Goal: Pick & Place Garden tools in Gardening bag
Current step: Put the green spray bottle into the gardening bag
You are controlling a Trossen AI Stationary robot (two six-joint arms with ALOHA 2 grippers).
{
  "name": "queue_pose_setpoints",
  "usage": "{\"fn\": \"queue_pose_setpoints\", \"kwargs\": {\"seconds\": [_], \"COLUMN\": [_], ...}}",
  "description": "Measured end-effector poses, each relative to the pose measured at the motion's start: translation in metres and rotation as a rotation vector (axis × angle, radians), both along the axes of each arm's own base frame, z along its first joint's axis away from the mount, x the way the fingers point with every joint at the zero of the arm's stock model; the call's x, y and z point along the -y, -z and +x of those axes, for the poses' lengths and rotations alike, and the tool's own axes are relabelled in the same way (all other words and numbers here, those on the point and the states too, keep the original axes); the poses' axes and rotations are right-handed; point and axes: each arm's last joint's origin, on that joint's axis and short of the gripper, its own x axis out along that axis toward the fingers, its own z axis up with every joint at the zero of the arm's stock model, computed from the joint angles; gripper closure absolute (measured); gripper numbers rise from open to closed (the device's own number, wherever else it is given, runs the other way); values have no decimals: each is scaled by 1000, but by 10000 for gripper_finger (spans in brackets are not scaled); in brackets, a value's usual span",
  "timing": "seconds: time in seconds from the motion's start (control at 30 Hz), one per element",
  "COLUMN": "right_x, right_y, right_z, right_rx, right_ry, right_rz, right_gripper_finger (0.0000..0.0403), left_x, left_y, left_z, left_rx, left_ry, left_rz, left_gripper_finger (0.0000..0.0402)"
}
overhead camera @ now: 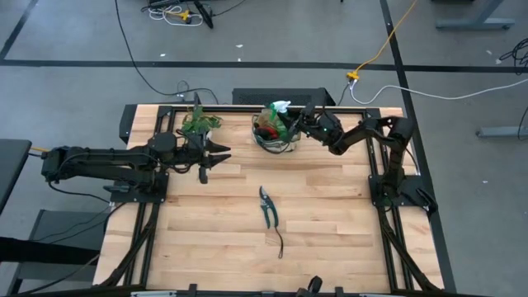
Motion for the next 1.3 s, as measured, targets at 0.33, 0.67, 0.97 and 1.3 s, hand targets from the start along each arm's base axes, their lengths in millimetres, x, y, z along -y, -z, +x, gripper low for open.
{"fn": "queue_pose_setpoints", "kwargs": {"seconds": [0.33,0.67,0.97,1.3], "right_x": [-1,-5,-6,-9], "right_y": [2,0,1,-9], "right_z": [0,2,2,-1], "right_rx": [-72,-65,-87,-156], "right_ry": [-30,-158,-198,-240], "right_rz": [11,-9,-12,3], "right_gripper_finger": [218,235,236,219], "left_x": [-1,-1,-1,-1], "left_y": [0,0,0,0], "left_z": [0,0,0,0], "left_rx": [-1,-2,-2,-2], "left_ry": [-26,-35,-35,-35], "left_rz": [1,0,-1,-2], "left_gripper_finger": [294,294,294,294]}}
